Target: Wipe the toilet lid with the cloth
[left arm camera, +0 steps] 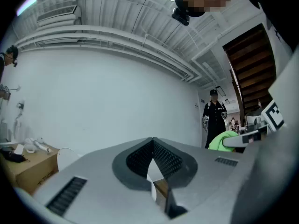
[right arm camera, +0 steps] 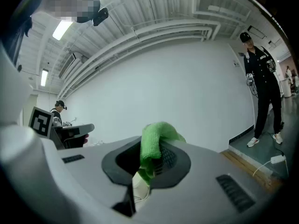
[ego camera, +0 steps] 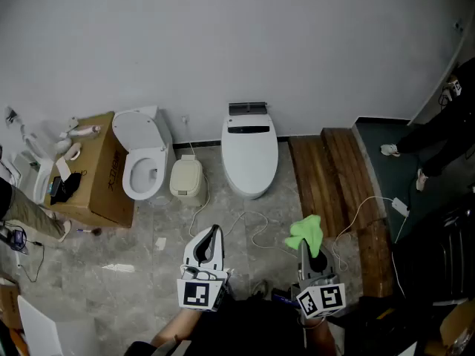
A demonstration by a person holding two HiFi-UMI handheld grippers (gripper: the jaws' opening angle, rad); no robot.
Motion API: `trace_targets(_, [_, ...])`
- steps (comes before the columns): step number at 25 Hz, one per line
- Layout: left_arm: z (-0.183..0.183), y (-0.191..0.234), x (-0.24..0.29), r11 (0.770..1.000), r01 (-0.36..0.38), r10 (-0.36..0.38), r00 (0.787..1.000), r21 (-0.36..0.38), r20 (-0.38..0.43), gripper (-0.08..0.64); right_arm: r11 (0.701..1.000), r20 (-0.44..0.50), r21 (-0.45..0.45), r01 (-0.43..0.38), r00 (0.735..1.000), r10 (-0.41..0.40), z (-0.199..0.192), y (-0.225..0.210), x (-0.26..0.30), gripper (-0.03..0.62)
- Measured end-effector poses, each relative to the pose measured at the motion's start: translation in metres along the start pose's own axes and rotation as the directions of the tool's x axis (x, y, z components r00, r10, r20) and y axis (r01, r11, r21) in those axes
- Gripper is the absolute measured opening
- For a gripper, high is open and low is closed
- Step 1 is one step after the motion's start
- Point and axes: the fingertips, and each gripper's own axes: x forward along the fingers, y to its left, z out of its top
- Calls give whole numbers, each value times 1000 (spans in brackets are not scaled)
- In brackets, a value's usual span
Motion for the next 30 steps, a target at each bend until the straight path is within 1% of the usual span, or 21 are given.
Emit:
trace_targets(6, [2,-4,-4,1000,10,-10,1000,-2,1,8,1000,-2,-8,1,1000,-1,0,3,-2,35])
trace_targets(13, [3,-20,-5,1000,24,-24,1000,8,-6,8,999,-10,26,-20,1000,20,-1,-4,-8,37])
trace_targets(17, [4,-30,-6,1000,11,-11,1000,6,1,8,999,-8,34,-27,1000,27,-3,-12,-15,37])
trace_targets(21, [5,-51,0,1000,8,-8,1000,25,8,8,998,-15,45,-54,998,54,-9,-25,-17,37])
trace_targets(26, [5,-73,0,999,-17,16,1000,39,21,8,996,-5,46,-82,997,82,-11,-42,-22,37])
trace_targets(30, [1,-80,7,999,-28,27,1000,36,8,8,995,-18,55,-86,996,87,-15,-54,-16,37])
